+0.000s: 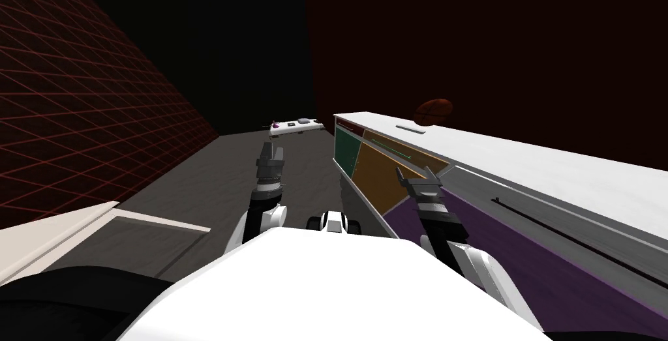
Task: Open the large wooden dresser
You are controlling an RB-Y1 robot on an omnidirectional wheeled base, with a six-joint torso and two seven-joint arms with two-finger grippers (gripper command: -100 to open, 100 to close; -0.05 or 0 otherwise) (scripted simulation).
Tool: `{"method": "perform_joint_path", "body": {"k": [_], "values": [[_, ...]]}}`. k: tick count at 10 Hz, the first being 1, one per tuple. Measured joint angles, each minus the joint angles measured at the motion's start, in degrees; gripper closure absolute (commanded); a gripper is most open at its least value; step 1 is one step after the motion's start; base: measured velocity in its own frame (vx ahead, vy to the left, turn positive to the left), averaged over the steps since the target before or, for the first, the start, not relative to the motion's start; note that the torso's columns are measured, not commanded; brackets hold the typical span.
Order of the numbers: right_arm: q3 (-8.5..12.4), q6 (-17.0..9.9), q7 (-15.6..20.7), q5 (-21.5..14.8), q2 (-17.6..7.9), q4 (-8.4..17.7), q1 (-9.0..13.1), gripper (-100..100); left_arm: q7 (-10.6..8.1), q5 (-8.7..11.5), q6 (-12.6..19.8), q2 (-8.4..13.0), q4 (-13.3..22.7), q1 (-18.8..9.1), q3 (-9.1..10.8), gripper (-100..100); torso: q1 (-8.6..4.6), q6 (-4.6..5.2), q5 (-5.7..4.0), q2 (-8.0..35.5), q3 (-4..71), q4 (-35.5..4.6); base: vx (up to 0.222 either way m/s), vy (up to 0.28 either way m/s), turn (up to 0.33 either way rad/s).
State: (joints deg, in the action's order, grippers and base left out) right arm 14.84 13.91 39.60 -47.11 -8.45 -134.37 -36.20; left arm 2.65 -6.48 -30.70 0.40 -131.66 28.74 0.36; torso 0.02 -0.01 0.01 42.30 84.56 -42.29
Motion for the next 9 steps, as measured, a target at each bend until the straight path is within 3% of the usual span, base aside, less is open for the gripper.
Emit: {"method": "perform_joint_path", "body": {"k": [9], "values": [[4.3,-7.3,12.8,-12.4,1.6,2.6,-2.1,-100,0.00,0.0,0.0,0.0,0.0,0.0,0.00,0,0.00,0.00,0.00,0.0,0.0,0.0,0.015,-0.042,0.161]]}}
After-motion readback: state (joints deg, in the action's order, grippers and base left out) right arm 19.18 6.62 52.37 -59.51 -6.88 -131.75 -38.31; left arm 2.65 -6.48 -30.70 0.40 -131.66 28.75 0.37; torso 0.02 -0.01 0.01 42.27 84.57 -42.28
